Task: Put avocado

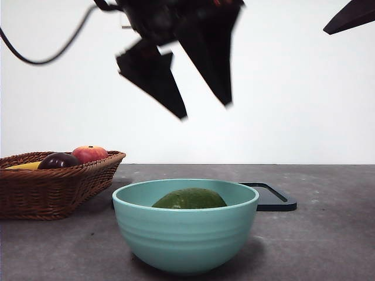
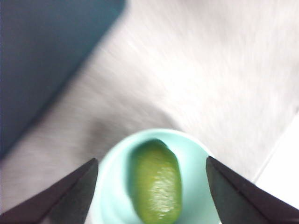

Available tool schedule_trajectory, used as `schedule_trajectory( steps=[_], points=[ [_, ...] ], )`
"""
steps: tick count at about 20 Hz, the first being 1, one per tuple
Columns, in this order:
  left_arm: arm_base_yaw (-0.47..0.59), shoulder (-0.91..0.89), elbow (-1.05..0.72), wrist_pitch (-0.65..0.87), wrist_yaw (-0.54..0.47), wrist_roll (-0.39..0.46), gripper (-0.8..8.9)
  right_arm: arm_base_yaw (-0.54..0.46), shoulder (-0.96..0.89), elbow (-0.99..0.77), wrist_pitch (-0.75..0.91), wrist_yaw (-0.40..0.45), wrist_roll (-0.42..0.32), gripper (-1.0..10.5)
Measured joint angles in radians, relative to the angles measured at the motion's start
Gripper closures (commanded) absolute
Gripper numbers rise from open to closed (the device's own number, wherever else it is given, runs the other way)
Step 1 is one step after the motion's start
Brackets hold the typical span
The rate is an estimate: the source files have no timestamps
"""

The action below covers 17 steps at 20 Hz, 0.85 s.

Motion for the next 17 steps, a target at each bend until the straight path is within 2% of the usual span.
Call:
schedule_trajectory(
  steps=[5, 9, 13, 17],
  points=[
    [0.196, -0.245, 0.000, 0.012, 0.000, -0.032, 4.39, 0.000, 0.000, 0.000, 0.000, 0.000, 0.000, 5.3],
    [0.356, -0.389, 0.000, -0.102, 0.029, -0.016, 4.40, 0.000, 0.000, 0.000, 0.000, 0.000, 0.000, 5.3],
    [0.499, -0.499, 0.000, -0.245, 0.214, 0.033, 4.40, 0.000, 0.000, 0.000, 0.000, 0.000, 0.000, 5.3],
    [0.517, -0.548, -0.006, -0.444, 0.506, 0.119, 4.43, 0.000, 0.007, 0.000, 0.000, 0.000, 0.000, 5.3]
  ],
)
